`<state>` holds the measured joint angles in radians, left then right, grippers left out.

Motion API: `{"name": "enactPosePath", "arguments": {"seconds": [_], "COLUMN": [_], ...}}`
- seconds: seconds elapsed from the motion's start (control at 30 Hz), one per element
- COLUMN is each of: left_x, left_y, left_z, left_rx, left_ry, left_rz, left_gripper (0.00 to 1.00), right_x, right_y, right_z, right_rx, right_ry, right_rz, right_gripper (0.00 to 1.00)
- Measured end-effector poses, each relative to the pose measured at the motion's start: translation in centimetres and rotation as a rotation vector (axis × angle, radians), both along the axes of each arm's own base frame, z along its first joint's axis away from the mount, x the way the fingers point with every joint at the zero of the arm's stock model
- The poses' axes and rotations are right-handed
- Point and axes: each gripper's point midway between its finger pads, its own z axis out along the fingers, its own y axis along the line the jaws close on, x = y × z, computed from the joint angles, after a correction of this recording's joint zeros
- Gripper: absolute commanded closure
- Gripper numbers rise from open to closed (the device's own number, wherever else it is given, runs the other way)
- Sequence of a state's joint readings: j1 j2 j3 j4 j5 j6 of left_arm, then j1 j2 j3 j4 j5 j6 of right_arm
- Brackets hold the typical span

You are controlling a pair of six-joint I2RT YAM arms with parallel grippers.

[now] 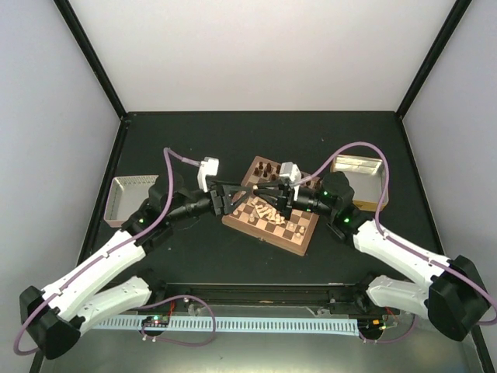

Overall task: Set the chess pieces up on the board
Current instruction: Place the chess piece on the chessboard.

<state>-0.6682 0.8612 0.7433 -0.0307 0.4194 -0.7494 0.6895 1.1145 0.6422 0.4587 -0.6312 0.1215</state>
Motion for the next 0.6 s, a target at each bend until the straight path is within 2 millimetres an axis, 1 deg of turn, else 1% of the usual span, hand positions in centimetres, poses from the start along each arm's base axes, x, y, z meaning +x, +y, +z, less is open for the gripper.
{"name": "enactPosePath", "arguments": {"seconds": [0.03,0.13,0.2,0.27,0.4,0.43,0.47,0.53,0.6], "left_x": [-0.2,-0.7,-0.9,-1.0,-0.8,-0.6,-0.6,-0.5,-0.4], "left_y": [-0.3,-1.0,-1.2,-1.4,-1.7,-1.8,-1.9,-2.2,-2.5], "left_z": [-0.2,-0.5,-0.5,-0.4,-0.1,0.0,0.0,-0.1,-0.4], "left_rx": [-0.001,-0.003,-0.004,-0.003,-0.006,-0.006,-0.005,-0.004,-0.001], "left_ry": [0.015,0.044,0.051,0.056,0.063,0.067,0.07,0.083,0.098], "left_rz": [-0.024,-0.075,-0.094,-0.107,-0.122,-0.124,-0.128,-0.137,-0.148], "left_gripper": [0.27,0.28,0.28,0.31,0.45,0.5,0.56,0.64,0.68], "right_x": [-0.3,-0.8,-1.0,-1.1,-1.1,-1.1,-1.1,-1.2,-1.2], "right_y": [0.0,0.0,0.1,0.1,0.2,0.2,0.1,0.1,0.1], "right_z": [0.3,0.7,0.5,0.1,0.0,0.0,0.0,-0.1,-0.4], "right_rx": [0.004,0.004,-0.014,-0.05,-0.108,-0.117,-0.125,-0.139,-0.15], "right_ry": [-0.024,-0.081,-0.111,-0.135,-0.197,-0.212,-0.229,-0.245,-0.253], "right_rz": [0.014,0.041,0.052,0.059,0.072,0.073,0.075,0.078,0.081], "right_gripper": [0.94,0.95,0.94,0.94,0.94,0.95,0.95,0.95,0.95]}}
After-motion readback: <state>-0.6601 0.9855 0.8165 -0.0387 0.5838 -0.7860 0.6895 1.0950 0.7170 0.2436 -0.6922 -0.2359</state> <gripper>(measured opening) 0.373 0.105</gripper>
